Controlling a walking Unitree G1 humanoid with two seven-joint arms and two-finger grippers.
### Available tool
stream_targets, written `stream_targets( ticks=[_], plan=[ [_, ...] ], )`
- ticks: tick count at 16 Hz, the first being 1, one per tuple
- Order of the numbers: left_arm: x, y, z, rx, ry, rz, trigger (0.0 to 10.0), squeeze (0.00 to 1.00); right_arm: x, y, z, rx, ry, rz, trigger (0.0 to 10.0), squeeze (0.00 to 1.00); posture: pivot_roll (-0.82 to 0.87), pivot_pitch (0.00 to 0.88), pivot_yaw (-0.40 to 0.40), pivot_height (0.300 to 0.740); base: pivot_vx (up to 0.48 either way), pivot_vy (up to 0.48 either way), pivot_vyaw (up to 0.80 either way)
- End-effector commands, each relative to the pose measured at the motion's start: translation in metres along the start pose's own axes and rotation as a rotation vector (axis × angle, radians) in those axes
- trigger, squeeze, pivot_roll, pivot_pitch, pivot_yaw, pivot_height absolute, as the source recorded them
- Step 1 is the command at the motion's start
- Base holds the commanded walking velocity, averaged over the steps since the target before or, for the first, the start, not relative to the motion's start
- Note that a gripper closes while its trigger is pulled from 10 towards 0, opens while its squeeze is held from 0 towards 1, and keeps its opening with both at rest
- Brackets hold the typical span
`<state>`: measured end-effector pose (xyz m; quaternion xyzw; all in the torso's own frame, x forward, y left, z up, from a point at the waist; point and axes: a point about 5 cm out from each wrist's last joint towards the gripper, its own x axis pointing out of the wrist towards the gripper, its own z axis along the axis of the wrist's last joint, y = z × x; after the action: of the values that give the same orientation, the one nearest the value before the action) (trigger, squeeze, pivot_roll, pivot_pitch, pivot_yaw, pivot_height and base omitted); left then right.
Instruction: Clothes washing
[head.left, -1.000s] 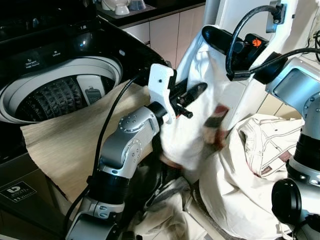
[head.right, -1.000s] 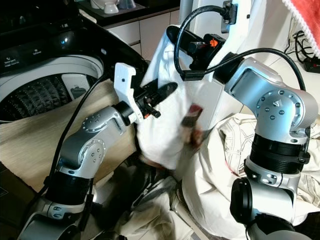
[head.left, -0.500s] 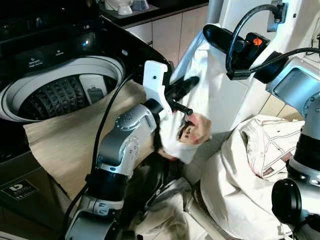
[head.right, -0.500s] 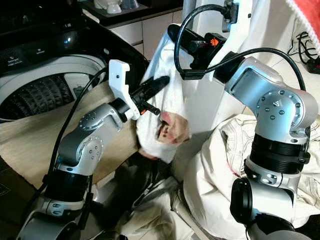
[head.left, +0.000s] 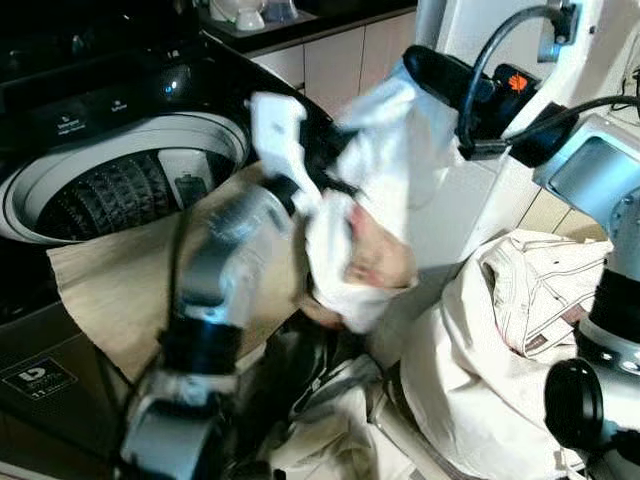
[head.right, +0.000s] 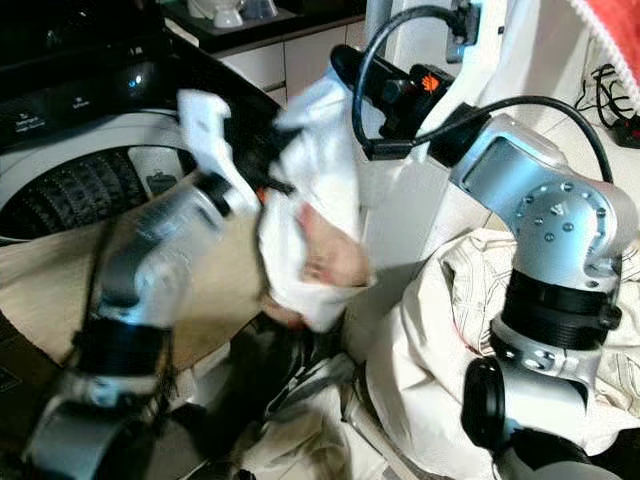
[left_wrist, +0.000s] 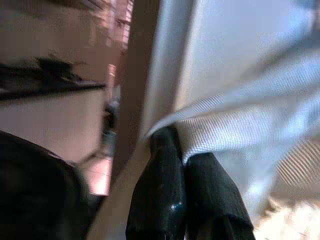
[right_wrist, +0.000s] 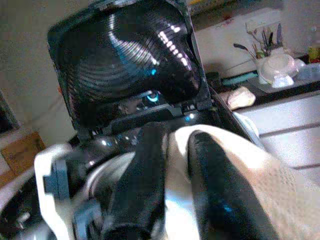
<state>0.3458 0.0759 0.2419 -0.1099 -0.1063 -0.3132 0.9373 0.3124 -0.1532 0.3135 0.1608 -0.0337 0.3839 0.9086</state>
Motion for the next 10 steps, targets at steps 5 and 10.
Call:
stream_targets(
  ticks=[5, 10],
  plan=[
    [0.017, 0.075, 0.144, 0.421, -0.288, 0.254, 0.0, 0.0, -0.023, 0.016, -0.006, -0.202, 0.083, 0.04, 10.0, 0.0, -0.05, 0.0, 0.031, 0.74, 0.0, 0.0, 0.0],
    [0.004, 0.069, 0.278, 1.052, -0.535, 0.561, 0.0, 0.0, -0.018, 0.03, -0.001, -0.261, -0.015, 0.062, 10.0, 0.0, -0.05, 0.0, 0.054, 0.74, 0.0, 0.0, 0.0]
  ],
)
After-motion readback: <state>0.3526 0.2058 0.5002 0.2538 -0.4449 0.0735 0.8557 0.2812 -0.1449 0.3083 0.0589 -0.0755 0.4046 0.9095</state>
